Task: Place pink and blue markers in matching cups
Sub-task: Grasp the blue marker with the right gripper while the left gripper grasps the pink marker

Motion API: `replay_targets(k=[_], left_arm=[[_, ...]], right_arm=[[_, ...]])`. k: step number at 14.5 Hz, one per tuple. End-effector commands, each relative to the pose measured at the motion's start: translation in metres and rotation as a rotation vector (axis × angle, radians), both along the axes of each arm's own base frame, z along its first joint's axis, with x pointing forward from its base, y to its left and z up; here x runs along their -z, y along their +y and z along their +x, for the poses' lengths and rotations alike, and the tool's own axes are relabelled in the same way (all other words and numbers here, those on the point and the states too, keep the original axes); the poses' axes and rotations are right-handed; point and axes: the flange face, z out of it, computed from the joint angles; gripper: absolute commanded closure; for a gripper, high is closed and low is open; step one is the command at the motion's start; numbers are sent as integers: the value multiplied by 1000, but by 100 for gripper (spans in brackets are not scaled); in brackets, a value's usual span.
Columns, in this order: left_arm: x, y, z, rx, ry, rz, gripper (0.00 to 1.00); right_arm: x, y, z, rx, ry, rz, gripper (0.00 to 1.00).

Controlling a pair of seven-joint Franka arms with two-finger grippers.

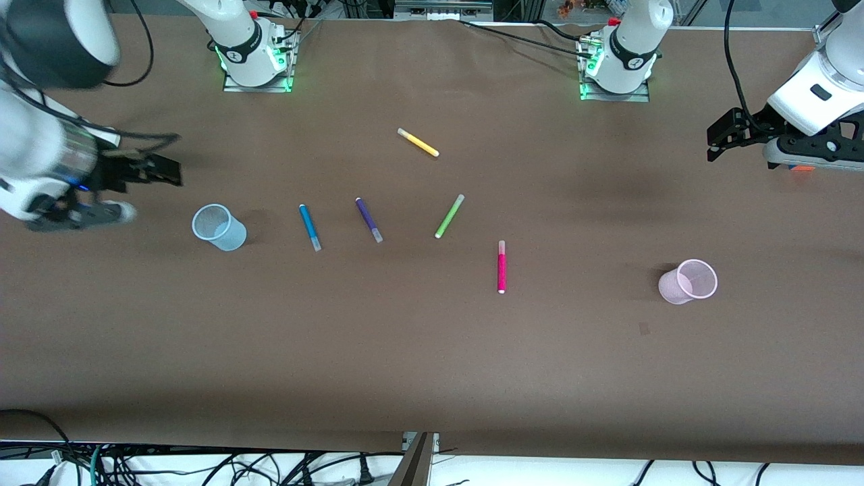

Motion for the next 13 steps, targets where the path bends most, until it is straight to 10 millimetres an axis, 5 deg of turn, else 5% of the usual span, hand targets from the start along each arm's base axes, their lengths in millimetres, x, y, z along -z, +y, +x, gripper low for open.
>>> replay_targets(k=[1,4,6,13], left_arm=[[4,-2,1,10,41,10,0],[40,-32,13,56,117,2,0],[87,-47,29,84,200,0,0],[208,-118,79,144,202,-111,0]], right_arm=[[53,17,19,-24,54,-6,0],[112,66,29,-84,61,-20,0],[145,92,31,-119,51,-21,0],[244,143,12,-204,-14,-14,0]])
